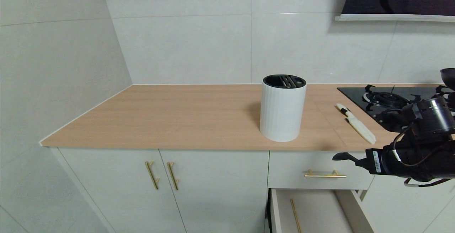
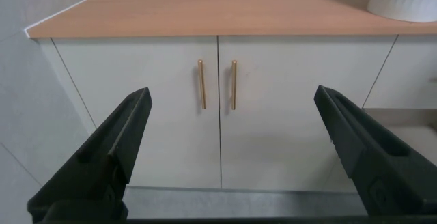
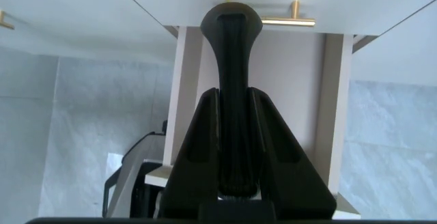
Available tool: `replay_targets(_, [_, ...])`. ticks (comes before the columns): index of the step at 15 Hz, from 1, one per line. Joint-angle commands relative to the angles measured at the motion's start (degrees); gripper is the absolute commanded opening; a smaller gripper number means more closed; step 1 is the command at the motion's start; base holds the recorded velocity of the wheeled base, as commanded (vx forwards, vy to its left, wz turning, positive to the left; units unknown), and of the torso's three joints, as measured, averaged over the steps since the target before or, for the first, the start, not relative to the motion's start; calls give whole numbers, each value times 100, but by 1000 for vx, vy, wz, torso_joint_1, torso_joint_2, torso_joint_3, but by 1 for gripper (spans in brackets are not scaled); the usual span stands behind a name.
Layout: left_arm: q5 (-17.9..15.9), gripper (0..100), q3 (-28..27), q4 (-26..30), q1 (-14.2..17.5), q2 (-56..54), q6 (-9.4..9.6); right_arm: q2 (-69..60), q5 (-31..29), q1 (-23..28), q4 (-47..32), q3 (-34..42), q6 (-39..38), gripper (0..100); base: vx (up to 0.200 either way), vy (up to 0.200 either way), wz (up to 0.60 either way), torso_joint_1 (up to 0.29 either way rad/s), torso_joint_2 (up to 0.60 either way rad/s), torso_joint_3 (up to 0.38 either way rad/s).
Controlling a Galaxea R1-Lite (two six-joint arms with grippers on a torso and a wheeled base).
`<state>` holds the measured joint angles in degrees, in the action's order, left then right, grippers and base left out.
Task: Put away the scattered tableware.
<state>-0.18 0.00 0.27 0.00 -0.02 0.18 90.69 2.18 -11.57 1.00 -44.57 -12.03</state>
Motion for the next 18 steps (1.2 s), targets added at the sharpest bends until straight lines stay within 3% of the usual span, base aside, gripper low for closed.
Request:
replay_targets(1, [1, 100, 0, 0, 0, 2, -1, 54, 2, -12, -3, 36, 8, 0, 0, 0, 0, -66, 154, 105])
replay_targets(18, [1, 100, 0, 0, 0, 2, -1, 248, -34, -135, 287, 203, 17, 0, 0, 0, 0, -179, 462, 281])
